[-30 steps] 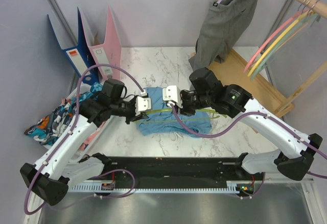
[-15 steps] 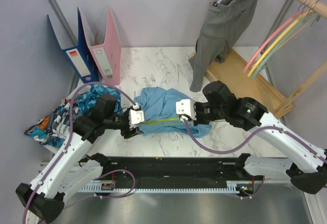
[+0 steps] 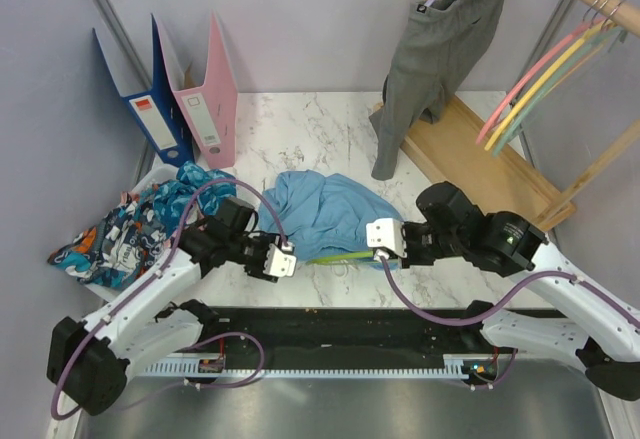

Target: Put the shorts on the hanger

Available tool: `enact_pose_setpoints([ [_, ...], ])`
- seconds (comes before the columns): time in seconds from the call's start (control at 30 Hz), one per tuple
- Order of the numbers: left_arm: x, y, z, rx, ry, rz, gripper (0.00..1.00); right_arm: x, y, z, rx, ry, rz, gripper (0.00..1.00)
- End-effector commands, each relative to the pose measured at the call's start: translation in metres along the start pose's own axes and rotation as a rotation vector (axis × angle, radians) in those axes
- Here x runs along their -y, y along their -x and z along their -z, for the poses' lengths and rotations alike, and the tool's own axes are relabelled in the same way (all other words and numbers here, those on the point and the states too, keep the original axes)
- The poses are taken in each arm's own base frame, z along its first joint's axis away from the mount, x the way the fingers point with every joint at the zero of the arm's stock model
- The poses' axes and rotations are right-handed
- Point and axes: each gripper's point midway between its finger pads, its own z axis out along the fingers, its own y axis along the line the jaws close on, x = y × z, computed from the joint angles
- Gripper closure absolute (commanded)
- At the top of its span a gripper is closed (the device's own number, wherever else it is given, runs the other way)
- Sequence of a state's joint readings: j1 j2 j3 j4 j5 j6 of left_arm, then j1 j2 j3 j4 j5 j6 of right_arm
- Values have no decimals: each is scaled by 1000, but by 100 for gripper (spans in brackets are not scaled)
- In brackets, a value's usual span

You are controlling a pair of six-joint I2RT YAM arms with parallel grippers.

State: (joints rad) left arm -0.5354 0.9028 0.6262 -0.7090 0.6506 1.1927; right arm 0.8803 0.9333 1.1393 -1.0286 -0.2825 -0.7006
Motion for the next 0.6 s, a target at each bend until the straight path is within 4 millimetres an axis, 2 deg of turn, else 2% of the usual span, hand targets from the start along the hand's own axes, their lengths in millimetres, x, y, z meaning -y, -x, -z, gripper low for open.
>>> enact_pose_setpoints([
  [0.0,-29,-2,-10,-20,30,-224,41,2,-4,-1,4,-25,31,100],
  [0.13,-23,-23,-23,-89,-29,-296,38,3,-8,-5,-10,-29,46,100],
  [0.37,-22,-46,-35,-149,-34,-324,38,15,-10,-14,-19,-77,66,100],
  [0.47,-31,-51,-39,-168,-4,-352,43,19,-12,-18,-26,-90,77,100],
  [0.53,-35,-52,-41,-174,7,-334,52,19,-14,-19,-33,-88,88,100],
  [0.57,-42,-47,-40,-165,28,-308,64,19,-14,-19,-32,-89,91,100],
])
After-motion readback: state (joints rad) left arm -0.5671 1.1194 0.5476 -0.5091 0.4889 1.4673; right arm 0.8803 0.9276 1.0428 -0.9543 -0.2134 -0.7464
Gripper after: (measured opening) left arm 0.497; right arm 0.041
